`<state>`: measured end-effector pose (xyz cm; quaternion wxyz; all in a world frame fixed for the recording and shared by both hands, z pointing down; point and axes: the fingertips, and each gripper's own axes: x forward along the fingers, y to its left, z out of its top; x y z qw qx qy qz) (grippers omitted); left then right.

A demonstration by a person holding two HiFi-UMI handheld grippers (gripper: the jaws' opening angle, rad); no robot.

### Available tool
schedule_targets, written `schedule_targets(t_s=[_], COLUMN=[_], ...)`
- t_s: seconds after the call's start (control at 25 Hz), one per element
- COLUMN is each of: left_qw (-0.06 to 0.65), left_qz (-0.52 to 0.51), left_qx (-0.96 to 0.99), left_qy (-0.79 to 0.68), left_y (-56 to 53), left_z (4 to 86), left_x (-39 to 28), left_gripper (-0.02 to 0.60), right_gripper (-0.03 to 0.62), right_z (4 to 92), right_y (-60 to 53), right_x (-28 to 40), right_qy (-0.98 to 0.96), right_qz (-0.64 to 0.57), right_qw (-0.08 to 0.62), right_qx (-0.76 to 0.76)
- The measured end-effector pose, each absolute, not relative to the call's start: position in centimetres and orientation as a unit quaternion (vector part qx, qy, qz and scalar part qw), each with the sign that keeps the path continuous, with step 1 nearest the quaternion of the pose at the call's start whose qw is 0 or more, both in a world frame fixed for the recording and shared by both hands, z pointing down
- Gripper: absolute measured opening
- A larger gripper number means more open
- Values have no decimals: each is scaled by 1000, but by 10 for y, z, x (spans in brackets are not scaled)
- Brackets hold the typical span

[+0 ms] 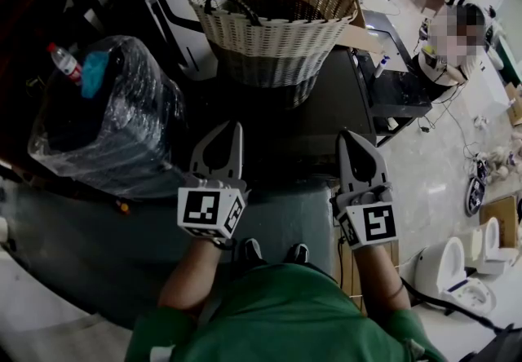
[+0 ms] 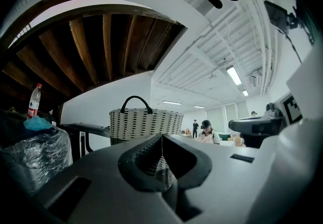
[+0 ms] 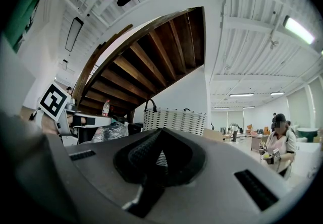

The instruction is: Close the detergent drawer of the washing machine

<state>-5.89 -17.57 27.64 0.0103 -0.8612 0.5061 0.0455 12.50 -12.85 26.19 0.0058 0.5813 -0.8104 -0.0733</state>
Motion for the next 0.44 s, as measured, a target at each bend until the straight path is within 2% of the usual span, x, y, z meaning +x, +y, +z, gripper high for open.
schedule_targets(t_s=[0.44], left_qw=[5], left_qz=[41], left_qx=[-863], left_qy=[503], left_y=[-177], left_z=[279], left_x=[-83], left_gripper=[21], right_gripper=[21], right_z=[262], right_y=[-130], right_x=[101], right_qy=[-809], right_qz=[-70], right_qw=[8], right_qx=[584])
